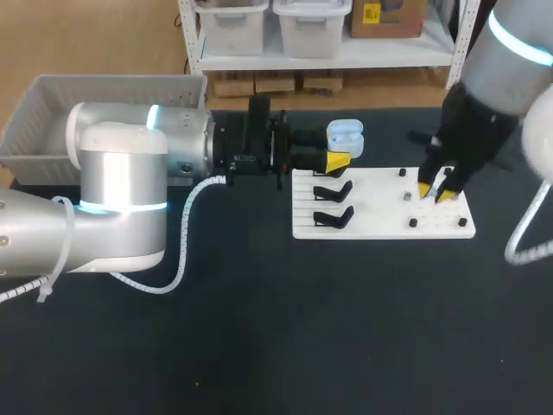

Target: Pick up each earbud case from the left stands, insert the matching earbuds, close the lid, and place the case in the box.

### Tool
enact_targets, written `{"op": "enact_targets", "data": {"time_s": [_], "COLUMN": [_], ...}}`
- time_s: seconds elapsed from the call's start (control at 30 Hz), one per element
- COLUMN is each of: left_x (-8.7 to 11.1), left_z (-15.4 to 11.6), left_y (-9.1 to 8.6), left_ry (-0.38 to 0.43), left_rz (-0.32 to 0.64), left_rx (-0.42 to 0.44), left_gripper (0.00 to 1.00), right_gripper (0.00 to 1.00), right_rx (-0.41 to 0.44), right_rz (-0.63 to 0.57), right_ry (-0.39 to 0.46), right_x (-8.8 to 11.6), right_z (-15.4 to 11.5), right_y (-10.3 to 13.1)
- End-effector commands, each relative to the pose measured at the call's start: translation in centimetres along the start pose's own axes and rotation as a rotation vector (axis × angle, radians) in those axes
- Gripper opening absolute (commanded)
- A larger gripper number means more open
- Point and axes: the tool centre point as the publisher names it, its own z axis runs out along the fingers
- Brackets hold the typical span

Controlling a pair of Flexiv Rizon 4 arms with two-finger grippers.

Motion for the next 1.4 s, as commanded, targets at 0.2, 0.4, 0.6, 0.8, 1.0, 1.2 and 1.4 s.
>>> {"op": "enact_targets", "data": {"time_s": [0.2, 0.4, 0.6, 0.8, 1.0, 1.2, 1.4], "left_x": [0.1, 0.1, 0.1, 0.1, 0.1, 0.1, 0.1], "left_z": [0.0, 0.0, 0.0, 0.0, 0.0, 0.0, 0.0], "left_y": [-0.2, -0.2, -0.2, -0.2, -0.2, -0.2, -0.2], "left_ry": [-0.004, -0.004, -0.004, -0.004, -0.004, -0.004, -0.004], "left_rz": [0.004, 0.004, 0.004, 0.004, 0.004, 0.004, 0.004], "left_rx": [-0.008, -0.008, -0.008, -0.008, -0.008, -0.008, -0.008], "left_gripper": [0.00, 0.00, 0.00, 0.00, 0.00, 0.00, 0.00], "right_gripper": [0.00, 0.00, 0.00, 0.00, 0.00, 0.00, 0.00], "right_rx": [0.055, 0.082, 0.082, 0.082, 0.089, 0.090, 0.107], "right_rz": [-0.095, -0.126, -0.126, -0.126, -0.204, -0.320, -0.415], "right_ry": [-0.016, -0.061, -0.061, -0.061, -0.062, -0.051, -0.023], "right_x": [1.1, 1.2, 1.2, 1.2, 1.1, 1.5, 1.7], "right_z": [-10.0, -10.5, -10.5, -10.5, -10.7, -10.4, -9.6], "right_y": [4.2, 6.3, 6.3, 6.3, 7.6, 9.9, 11.7]}}
